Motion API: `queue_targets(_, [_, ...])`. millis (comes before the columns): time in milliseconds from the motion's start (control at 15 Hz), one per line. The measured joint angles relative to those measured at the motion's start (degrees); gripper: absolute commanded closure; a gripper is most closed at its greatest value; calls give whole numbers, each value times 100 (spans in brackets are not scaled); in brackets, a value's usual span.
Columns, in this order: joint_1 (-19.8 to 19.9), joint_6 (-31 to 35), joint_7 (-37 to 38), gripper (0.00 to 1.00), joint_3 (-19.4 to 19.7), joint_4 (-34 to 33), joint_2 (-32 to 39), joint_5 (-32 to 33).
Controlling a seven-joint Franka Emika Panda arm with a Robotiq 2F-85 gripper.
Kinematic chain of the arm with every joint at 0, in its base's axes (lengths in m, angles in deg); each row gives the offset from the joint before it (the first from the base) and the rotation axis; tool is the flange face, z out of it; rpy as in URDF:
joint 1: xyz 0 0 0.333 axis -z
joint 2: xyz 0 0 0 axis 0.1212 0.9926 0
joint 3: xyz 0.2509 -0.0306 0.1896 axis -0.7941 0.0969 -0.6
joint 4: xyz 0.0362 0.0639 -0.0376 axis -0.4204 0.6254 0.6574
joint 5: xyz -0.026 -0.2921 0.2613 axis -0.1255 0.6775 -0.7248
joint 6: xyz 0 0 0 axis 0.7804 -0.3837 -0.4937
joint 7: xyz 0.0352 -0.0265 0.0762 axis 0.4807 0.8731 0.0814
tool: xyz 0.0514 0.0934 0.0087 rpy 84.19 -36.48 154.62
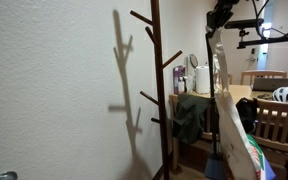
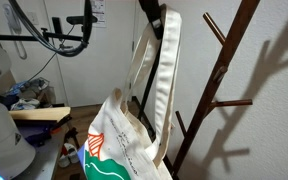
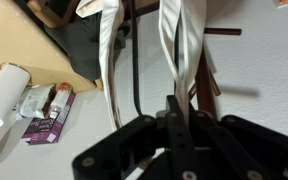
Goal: Take the bag and hang it on the left of the stand
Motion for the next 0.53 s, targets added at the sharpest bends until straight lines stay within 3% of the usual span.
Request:
queue_targets(200, [27,-294,75,97,-116,2,28,56])
queue_targets(533, [49,-2140,363,97,-667,-1043,-188,375])
